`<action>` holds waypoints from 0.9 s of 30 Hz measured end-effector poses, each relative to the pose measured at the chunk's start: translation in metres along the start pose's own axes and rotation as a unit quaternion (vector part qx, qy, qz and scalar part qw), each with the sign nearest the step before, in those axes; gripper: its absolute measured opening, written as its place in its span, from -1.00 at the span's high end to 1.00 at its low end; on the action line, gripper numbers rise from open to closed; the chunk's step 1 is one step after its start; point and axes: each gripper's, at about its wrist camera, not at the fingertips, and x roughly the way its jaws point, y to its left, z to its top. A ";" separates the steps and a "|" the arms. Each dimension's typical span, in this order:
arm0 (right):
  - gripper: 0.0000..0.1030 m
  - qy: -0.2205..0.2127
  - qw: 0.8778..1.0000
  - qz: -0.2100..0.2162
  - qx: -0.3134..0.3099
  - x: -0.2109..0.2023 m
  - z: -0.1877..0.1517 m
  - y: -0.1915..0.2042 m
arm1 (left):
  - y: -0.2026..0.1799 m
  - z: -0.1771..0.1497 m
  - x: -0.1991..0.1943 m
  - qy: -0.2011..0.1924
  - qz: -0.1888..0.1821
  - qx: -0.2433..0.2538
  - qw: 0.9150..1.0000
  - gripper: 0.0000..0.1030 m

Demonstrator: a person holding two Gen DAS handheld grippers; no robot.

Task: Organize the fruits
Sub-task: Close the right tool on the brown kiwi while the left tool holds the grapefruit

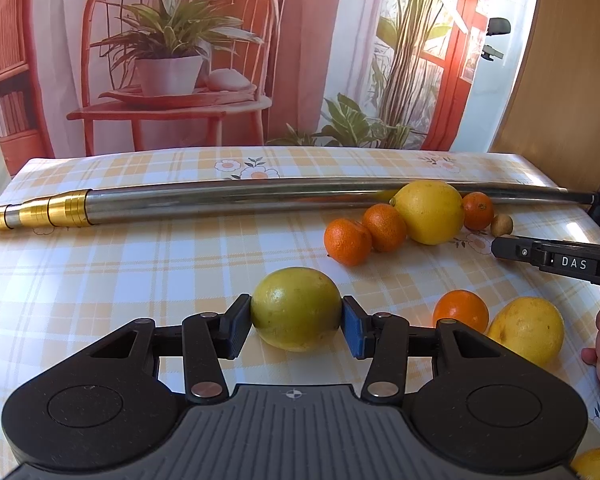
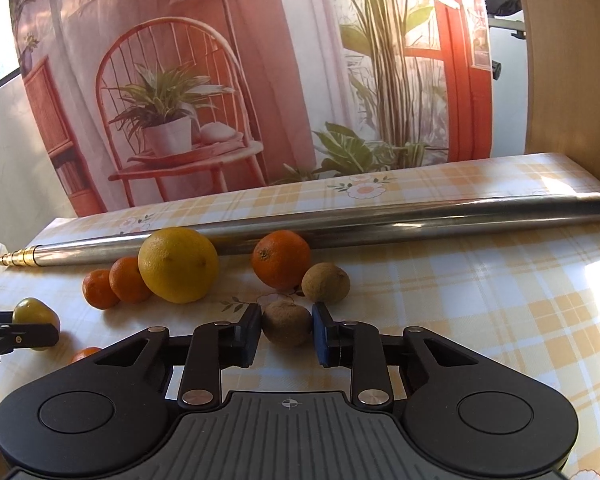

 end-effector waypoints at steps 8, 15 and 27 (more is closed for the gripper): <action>0.51 -0.002 1.000 0.008 -0.006 -0.002 -0.002 -0.001 | 0.000 0.003 0.006 -0.003 -0.001 -0.009 1.000 0.02; 0.51 0.001 1.000 0.016 -0.009 -0.002 -0.002 -0.001 | -0.002 0.005 0.012 -0.005 0.002 -0.009 1.000 0.03; 0.51 -0.018 0.999 0.030 -0.002 -0.009 -0.005 -0.004 | -0.005 -0.005 -0.022 -0.022 -0.019 -0.023 0.999 0.03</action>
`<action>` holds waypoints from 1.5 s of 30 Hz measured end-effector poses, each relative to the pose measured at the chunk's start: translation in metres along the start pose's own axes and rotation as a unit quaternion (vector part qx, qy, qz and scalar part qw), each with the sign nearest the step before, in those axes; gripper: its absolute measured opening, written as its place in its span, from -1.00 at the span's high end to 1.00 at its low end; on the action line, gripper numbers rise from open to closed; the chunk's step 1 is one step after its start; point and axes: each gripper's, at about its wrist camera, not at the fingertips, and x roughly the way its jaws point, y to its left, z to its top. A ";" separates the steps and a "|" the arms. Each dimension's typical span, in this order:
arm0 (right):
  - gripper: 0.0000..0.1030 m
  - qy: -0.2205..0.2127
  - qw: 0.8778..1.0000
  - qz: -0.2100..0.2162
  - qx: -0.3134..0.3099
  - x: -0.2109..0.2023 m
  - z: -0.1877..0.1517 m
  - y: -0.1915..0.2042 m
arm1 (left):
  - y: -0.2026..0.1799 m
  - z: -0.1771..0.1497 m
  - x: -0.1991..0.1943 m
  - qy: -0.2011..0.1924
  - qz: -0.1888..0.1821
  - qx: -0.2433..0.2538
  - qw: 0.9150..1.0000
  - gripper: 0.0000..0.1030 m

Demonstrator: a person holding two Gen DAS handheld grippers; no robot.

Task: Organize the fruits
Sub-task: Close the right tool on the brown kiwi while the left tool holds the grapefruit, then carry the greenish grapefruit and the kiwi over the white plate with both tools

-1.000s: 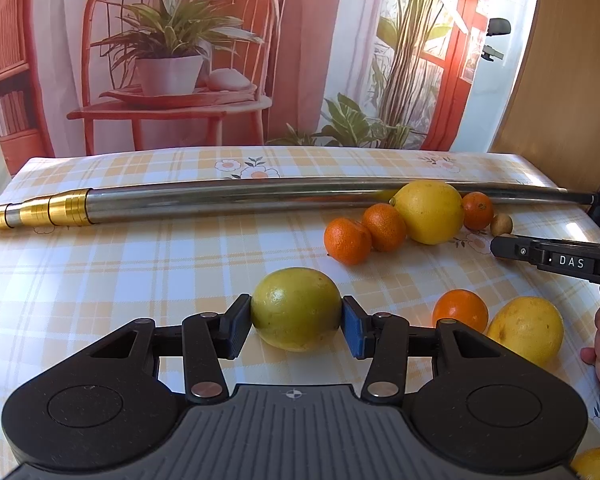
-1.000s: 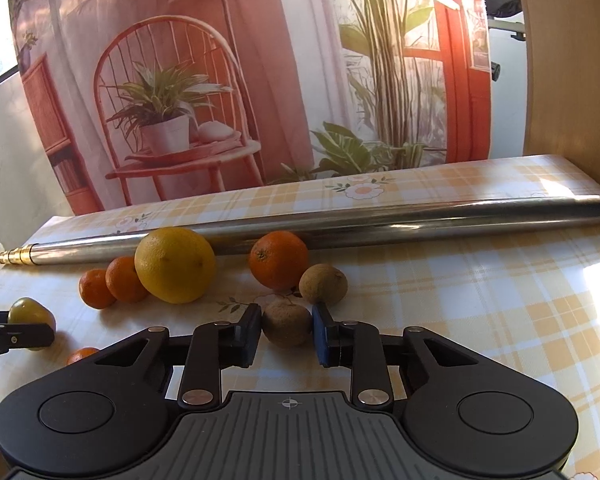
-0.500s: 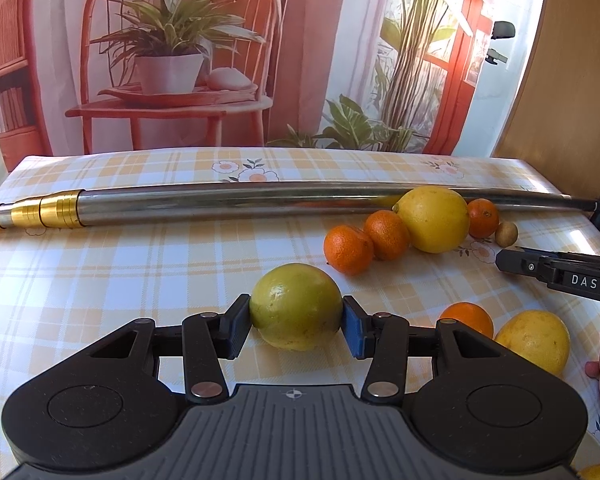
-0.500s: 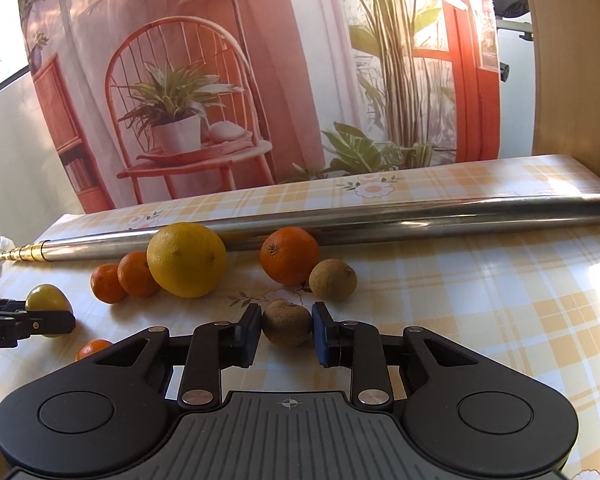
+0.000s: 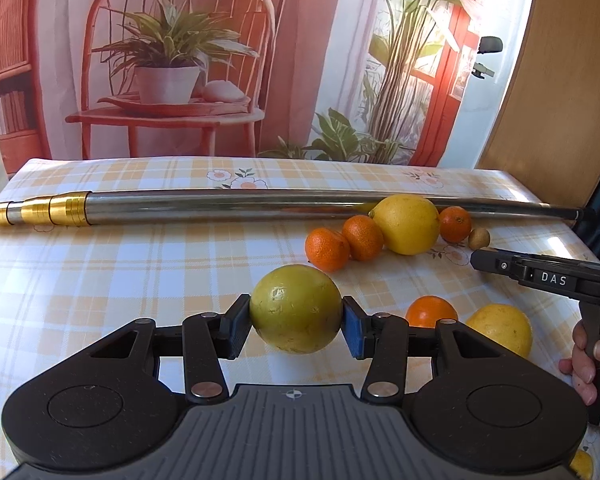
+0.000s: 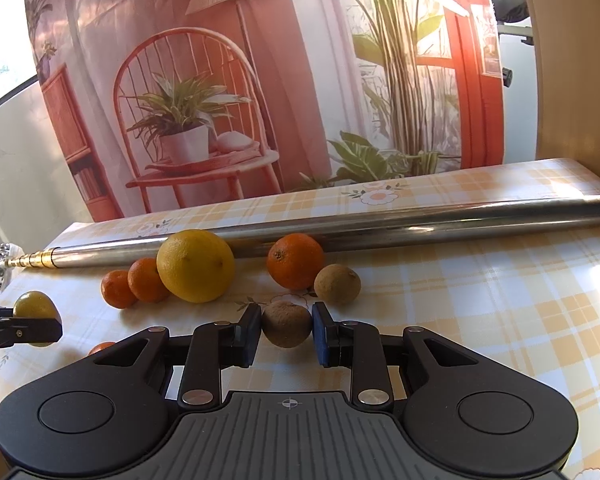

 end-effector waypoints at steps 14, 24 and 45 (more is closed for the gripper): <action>0.51 0.003 1.000 0.004 0.009 -0.012 -0.007 -0.001 | -0.016 -0.019 -0.048 -0.013 -0.005 -0.038 0.999 0.03; 0.51 -0.007 0.999 -0.026 0.035 -0.035 -0.021 -0.004 | -0.032 -0.040 -0.071 -0.004 -0.009 -0.031 0.999 0.03; 0.51 -0.029 0.993 -0.024 0.112 -0.115 -0.052 -0.005 | -0.056 -0.069 -0.095 0.009 0.002 0.032 0.999 0.03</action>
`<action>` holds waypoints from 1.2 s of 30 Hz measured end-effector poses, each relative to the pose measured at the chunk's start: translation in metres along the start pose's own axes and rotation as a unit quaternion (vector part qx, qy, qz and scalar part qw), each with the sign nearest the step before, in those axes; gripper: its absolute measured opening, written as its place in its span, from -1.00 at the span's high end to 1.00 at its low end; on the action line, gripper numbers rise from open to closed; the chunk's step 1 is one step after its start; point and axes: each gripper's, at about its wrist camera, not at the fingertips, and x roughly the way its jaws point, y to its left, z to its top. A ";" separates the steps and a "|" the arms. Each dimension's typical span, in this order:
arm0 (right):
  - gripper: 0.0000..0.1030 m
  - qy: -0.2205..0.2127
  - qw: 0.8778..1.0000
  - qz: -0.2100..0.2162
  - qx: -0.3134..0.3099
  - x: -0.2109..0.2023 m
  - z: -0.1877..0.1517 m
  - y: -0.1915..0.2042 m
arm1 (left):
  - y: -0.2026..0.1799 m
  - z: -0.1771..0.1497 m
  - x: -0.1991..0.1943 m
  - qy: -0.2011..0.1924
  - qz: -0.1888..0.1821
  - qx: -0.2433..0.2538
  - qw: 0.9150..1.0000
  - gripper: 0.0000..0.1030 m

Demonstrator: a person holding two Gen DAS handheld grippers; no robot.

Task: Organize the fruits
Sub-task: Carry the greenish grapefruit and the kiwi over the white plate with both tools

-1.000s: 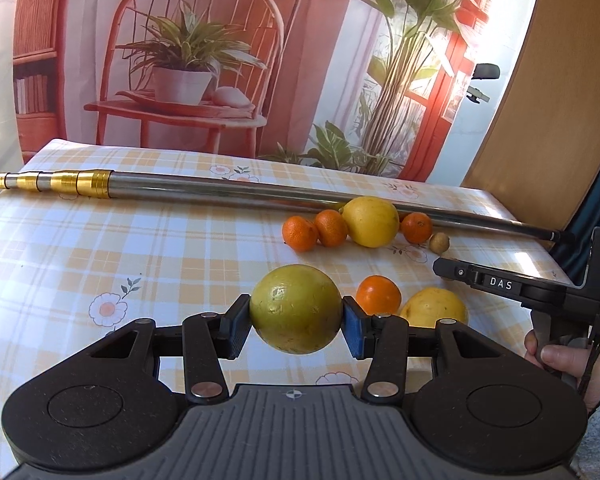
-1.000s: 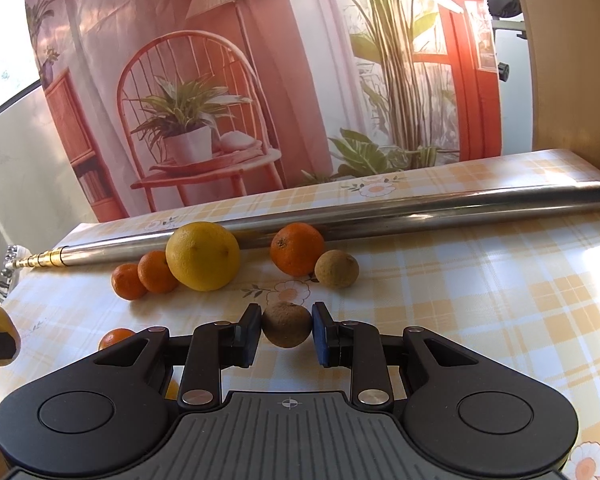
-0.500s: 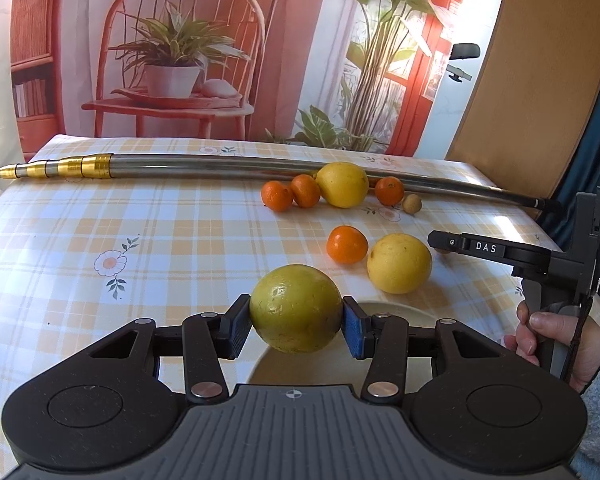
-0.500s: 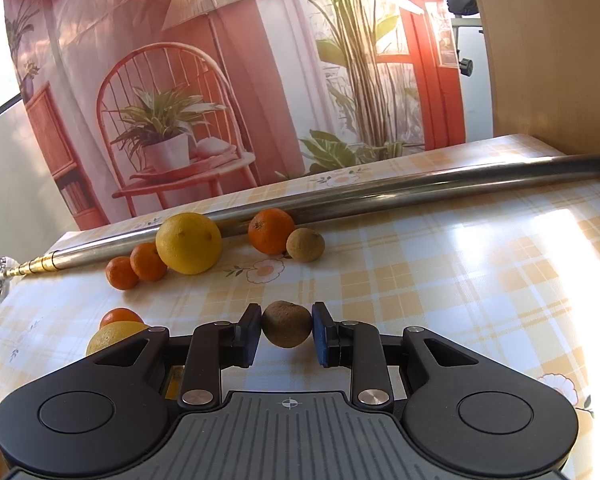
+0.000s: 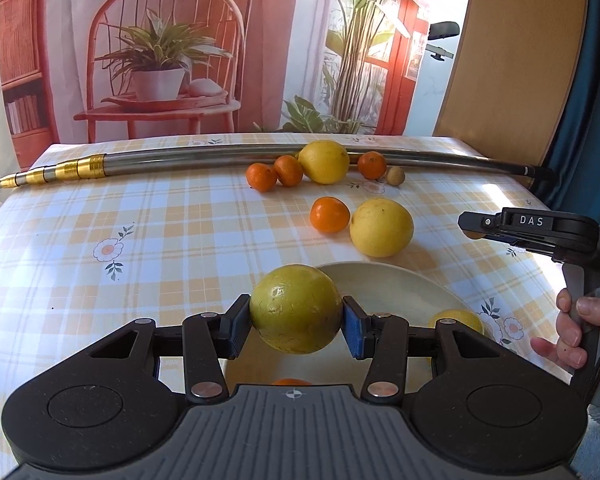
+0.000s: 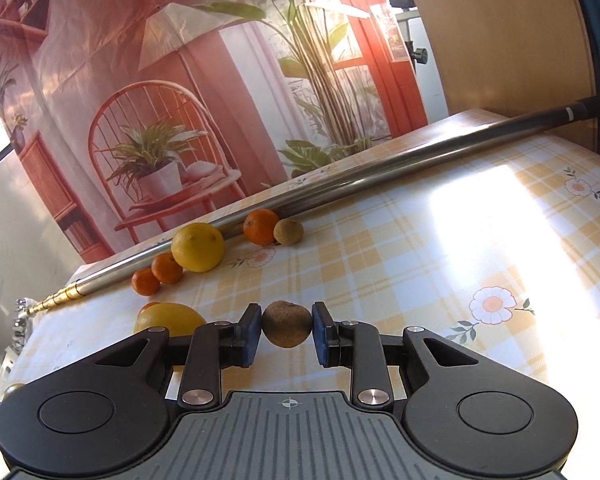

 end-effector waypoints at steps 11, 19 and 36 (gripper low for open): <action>0.51 0.019 0.994 0.052 -0.095 -0.023 -0.010 0.059 | -0.007 -0.010 0.000 0.009 0.011 0.019 1.000 0.03; 0.51 0.043 0.985 0.071 -0.149 -0.025 -0.022 0.082 | -0.009 -0.014 0.001 0.011 0.020 0.026 0.999 0.03; 0.51 0.073 0.978 0.074 -0.182 -0.019 -0.033 0.093 | -0.012 -0.020 0.004 0.024 0.027 0.034 0.999 0.03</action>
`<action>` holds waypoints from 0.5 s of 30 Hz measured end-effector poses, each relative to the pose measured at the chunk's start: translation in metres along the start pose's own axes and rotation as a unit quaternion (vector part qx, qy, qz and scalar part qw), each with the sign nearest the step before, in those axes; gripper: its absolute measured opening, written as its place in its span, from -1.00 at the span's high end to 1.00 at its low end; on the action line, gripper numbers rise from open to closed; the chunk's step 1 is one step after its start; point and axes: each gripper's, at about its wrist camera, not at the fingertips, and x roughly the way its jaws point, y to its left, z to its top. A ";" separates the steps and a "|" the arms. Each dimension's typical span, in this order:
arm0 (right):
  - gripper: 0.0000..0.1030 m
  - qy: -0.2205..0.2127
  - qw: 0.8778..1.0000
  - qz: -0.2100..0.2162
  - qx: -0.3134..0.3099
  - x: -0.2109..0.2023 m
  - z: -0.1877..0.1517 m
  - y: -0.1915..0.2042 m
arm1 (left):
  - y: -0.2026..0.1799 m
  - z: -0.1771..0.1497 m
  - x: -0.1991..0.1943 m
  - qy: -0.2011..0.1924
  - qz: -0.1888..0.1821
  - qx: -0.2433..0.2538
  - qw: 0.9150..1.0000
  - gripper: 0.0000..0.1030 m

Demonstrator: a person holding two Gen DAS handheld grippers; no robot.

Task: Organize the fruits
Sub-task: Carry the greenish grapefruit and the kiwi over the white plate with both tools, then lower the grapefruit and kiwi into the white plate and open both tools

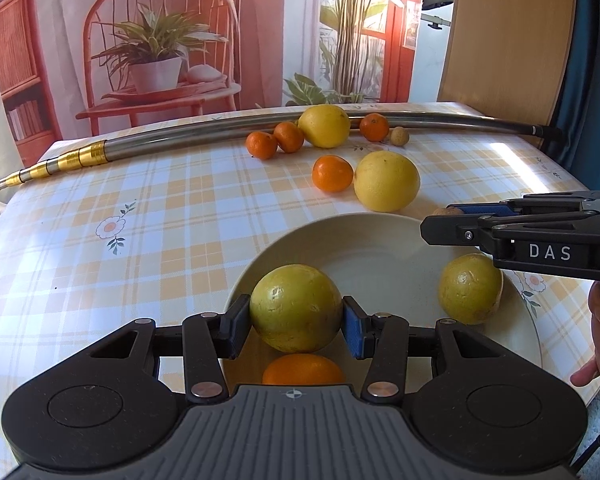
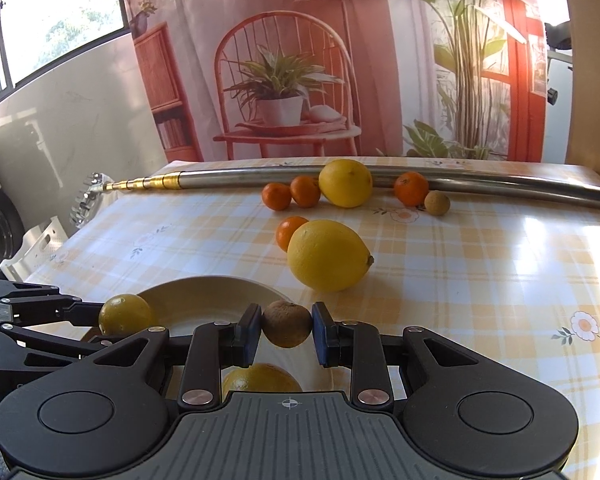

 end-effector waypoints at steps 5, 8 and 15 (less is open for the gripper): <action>0.51 0.005 1.000 -0.004 -0.002 0.002 -0.001 0.000 | -0.002 -0.002 0.001 0.004 0.000 0.002 1.000 0.03; 0.51 0.005 1.000 -0.004 -0.002 0.002 -0.001 0.000 | -0.002 -0.002 0.001 0.004 0.000 0.001 1.000 0.02; 0.51 0.006 1.000 -0.009 -0.001 0.002 -0.001 0.000 | -0.001 -0.002 -0.001 0.001 0.003 -0.004 1.000 0.02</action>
